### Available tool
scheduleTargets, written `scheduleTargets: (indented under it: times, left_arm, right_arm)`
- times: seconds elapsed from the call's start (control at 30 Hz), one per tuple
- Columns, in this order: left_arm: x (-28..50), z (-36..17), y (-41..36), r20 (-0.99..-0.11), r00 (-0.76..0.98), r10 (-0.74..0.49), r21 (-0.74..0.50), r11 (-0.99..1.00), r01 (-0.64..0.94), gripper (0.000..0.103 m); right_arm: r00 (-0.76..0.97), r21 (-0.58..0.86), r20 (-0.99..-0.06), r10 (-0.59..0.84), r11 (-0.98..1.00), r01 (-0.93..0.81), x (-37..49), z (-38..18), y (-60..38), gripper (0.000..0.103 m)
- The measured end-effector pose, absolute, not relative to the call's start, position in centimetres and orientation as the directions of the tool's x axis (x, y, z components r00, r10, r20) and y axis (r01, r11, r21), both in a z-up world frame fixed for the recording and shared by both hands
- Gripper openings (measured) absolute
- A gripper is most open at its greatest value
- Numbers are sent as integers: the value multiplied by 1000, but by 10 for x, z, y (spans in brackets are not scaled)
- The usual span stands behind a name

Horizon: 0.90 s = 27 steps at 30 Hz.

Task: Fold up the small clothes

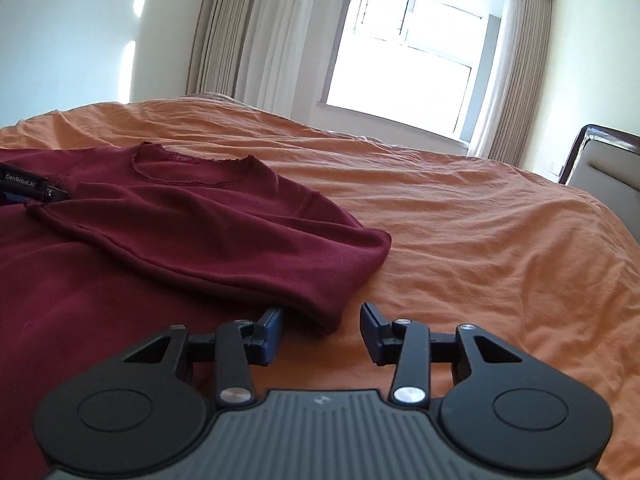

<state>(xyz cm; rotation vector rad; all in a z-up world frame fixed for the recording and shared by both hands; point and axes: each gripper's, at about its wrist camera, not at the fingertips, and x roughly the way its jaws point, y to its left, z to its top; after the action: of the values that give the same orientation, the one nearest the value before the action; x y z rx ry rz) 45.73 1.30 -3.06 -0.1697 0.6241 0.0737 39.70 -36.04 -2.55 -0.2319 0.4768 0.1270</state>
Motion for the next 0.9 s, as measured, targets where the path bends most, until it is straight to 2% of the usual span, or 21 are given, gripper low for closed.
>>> scheduleTargets:
  times: [0.03, 0.07, 0.1, 0.2, 0.37, 0.53, 0.57, 0.63, 0.67, 0.7, 0.73, 0.8, 0.9]
  left_arm:
    - [457, -31, 14, -586, 810, 15, -140, 983, -119, 81]
    - [457, -31, 14, -585, 811, 13, -143, 983, -119, 81]
    - [457, -31, 14, -585, 811, 12, -145, 982, -119, 81]
    - [457, -31, 15, -585, 811, 11, -145, 982, -118, 81]
    - [457, -31, 15, -584, 811, 8, -147, 982, -116, 82]
    - [457, -32, 14, -583, 812, 14, -135, 984, -114, 83]
    - [457, -31, 13, -583, 812, 11, -131, 985, -108, 84]
    - [456, -24, 13, -586, 810, -16, -142, 986, -84, 91]
    - [454, -20, 14, -588, 808, -29, -155, 985, -78, 93]
    - [451, -14, 16, -593, 804, -38, -168, 983, -77, 96]
    - [447, -8, 18, -597, 802, -37, -177, 981, -86, 98]
    - [437, 4, 26, -594, 804, -27, -193, 975, -110, 100]
    - [413, 23, 45, -578, 816, -9, -202, 970, -133, 101]
  right_arm:
    - [885, -190, -463, 53, 969, -157, 399, -25, -359, 36]
    - [884, -179, -466, 37, 975, -135, 400, -25, -360, 17]
    - [884, -159, -467, 32, 980, -120, 401, -25, -363, 12]
    - [882, -111, -469, 37, 989, -101, 396, -27, -371, 9]
    - [860, -108, -510, 17, 991, -84, 396, -40, -374, 8]
    - [854, -106, -520, 19, 991, -87, 396, -44, -373, 12]
    - [854, -97, -520, 28, 991, -91, 394, -43, -374, 17]
    - [857, -68, -511, 61, 992, -110, 387, -39, -378, 37]
    - [862, -57, -503, 70, 992, -114, 383, -37, -379, 57]
    - [869, -51, -488, 77, 992, -117, 377, -33, -379, 67]
    - [877, -51, -473, 84, 991, -123, 372, -29, -379, 69]
    - [887, -58, -452, 97, 989, -138, 361, -23, -375, 86]
    - [899, -52, -415, 137, 983, -174, 343, -15, -368, 102]
